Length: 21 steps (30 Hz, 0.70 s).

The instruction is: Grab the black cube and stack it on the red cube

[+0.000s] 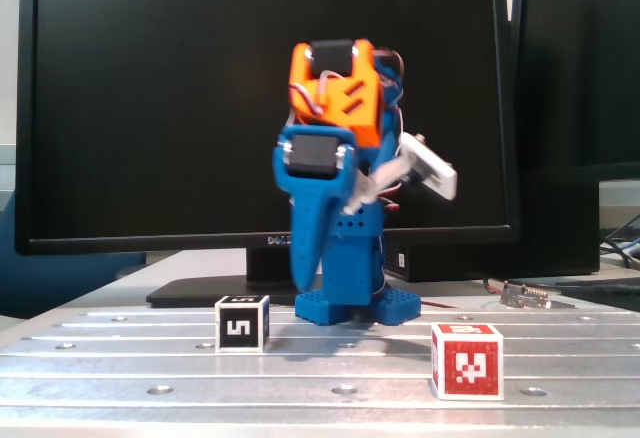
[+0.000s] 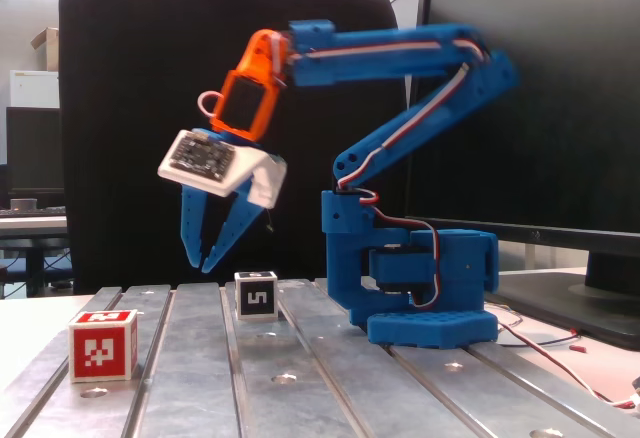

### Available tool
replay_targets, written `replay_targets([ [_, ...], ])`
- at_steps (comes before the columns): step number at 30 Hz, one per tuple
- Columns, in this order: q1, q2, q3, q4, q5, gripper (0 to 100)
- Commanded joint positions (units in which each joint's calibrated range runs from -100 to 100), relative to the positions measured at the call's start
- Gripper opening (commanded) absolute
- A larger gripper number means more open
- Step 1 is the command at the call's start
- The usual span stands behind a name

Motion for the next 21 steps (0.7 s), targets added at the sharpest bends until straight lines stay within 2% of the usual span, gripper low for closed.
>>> replay_targets([
  [1, 2.75, 5.57, -8.0, 3.17, 2.77, 1],
  [12, 11.68, 15.85, -21.66, 13.61, 10.61, 2],
  [17, 17.51, 18.19, -22.57, 16.6, 17.23, 2],
  [21, 21.2, 18.52, -21.12, 16.86, 18.87, 2],
])
